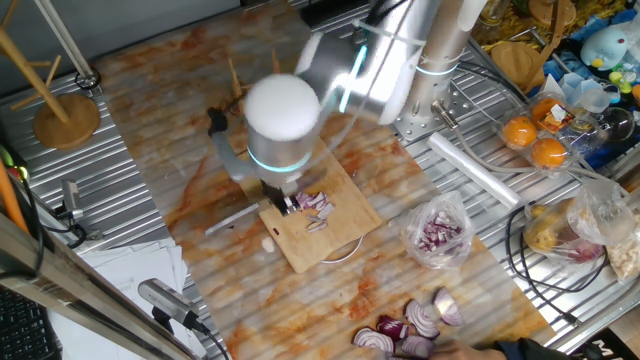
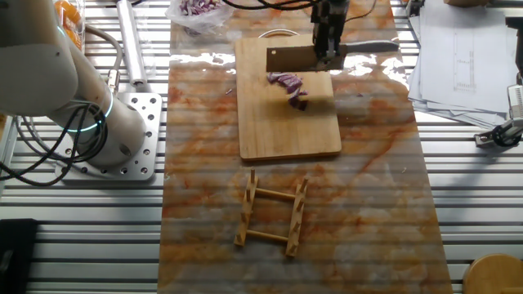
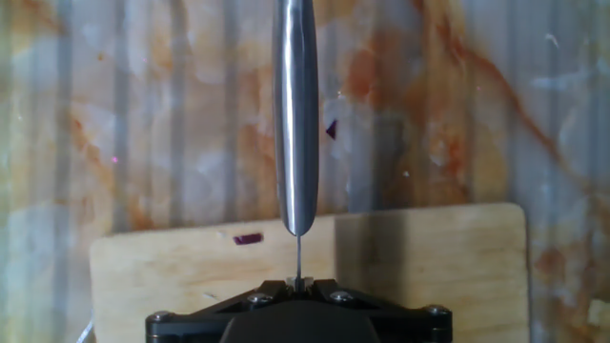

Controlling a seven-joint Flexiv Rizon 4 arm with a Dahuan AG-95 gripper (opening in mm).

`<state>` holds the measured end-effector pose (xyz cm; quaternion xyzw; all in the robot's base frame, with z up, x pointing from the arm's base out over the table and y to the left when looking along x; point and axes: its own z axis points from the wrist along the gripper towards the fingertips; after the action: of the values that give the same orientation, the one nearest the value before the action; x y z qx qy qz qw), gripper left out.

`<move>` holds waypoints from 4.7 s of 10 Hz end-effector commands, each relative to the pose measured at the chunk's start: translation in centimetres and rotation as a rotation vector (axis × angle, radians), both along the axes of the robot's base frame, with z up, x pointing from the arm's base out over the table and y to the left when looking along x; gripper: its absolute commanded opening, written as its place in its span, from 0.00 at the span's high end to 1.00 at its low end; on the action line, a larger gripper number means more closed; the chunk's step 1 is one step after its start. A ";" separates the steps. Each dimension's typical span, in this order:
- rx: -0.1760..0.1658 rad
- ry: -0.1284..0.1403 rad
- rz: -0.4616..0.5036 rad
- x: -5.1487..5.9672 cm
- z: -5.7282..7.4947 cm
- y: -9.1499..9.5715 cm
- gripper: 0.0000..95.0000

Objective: Chop the onions

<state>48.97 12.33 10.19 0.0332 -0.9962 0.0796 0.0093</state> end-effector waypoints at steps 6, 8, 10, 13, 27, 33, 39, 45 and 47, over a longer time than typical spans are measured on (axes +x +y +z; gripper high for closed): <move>-0.013 -0.010 0.048 -4.7 3.6 -15.9 1.00; -0.004 -0.011 0.048 -3.9 4.0 -15.4 1.00; -0.005 -0.015 -0.019 -3.9 4.0 -15.4 1.00; -0.012 -0.060 -0.161 -3.9 4.0 -15.4 1.00; 0.027 -0.015 -0.160 -7.1 5.5 -24.6 1.00; 0.064 -0.014 -0.172 -8.0 4.1 -26.1 1.00; 0.078 0.005 -0.176 -7.9 2.6 -26.8 1.00; 0.100 0.010 -0.172 -8.2 0.2 -27.4 1.00; 0.103 0.010 -0.173 -8.3 -0.9 -27.4 1.00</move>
<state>40.68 -14.97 8.95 -0.0521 -0.9981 0.0254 0.0192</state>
